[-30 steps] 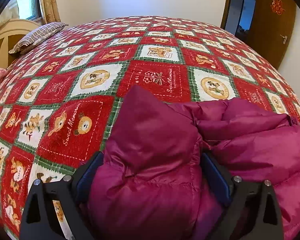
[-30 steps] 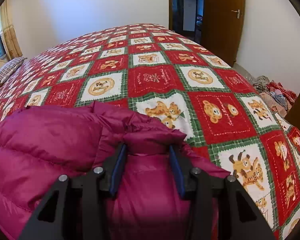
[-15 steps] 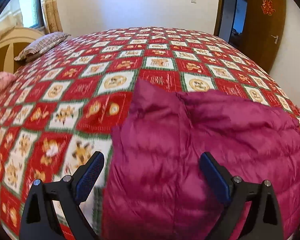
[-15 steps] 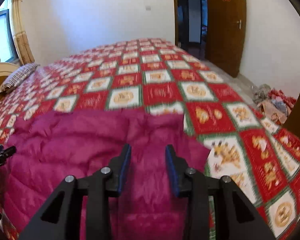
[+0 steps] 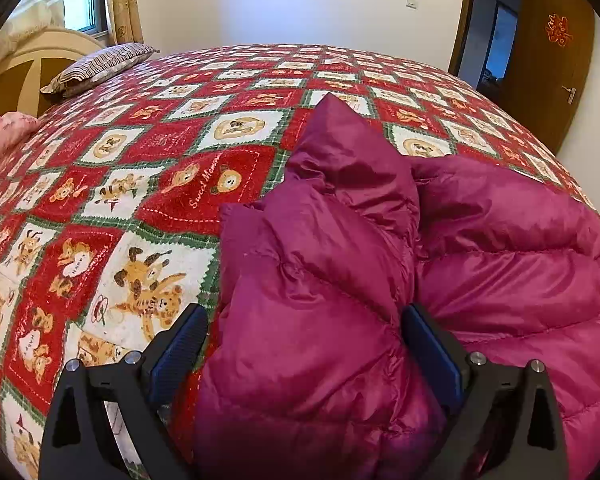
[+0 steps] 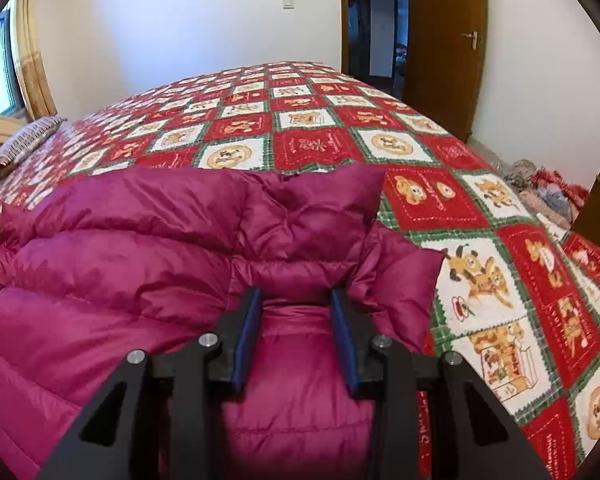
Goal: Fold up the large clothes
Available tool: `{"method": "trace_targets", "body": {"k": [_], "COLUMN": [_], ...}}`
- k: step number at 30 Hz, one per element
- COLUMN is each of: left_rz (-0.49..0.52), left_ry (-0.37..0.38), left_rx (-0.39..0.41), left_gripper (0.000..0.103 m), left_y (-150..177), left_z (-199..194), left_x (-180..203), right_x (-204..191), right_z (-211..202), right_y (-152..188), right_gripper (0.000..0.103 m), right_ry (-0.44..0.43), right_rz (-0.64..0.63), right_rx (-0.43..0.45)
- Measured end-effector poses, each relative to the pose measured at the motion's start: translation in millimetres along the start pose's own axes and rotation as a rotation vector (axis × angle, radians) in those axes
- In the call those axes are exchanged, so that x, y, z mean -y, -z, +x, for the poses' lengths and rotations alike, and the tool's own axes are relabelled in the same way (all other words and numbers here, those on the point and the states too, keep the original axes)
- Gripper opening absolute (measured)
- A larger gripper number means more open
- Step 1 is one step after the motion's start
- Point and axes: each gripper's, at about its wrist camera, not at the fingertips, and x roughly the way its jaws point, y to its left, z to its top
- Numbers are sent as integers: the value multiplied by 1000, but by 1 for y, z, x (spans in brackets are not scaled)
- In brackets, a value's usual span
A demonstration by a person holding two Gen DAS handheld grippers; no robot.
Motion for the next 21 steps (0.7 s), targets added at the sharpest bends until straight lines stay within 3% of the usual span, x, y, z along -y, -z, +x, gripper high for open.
{"method": "trace_targets", "body": {"k": [5,9,15,21], "left_rz": [20,95,3,-27], "left_ry": [-13,-75,28,82], "left_rx": [-25,38,106,160], "left_gripper": [99,99,99,99], "left_y": [-2,5,25,47], "left_z": [-16,-56,-118,-153], "left_x": [-5,-6,-39,-51], "right_x": [-3,-10,-52,-65], "right_z": [-11,-72,-123,-134], "right_y": [-7,-10,6,23], "right_gripper": [36,36,36,43], "right_ry": [23,-76,-232,-249], "right_rz": [-17,31,-24,-1], "right_rx": [-36,81,133,175]}}
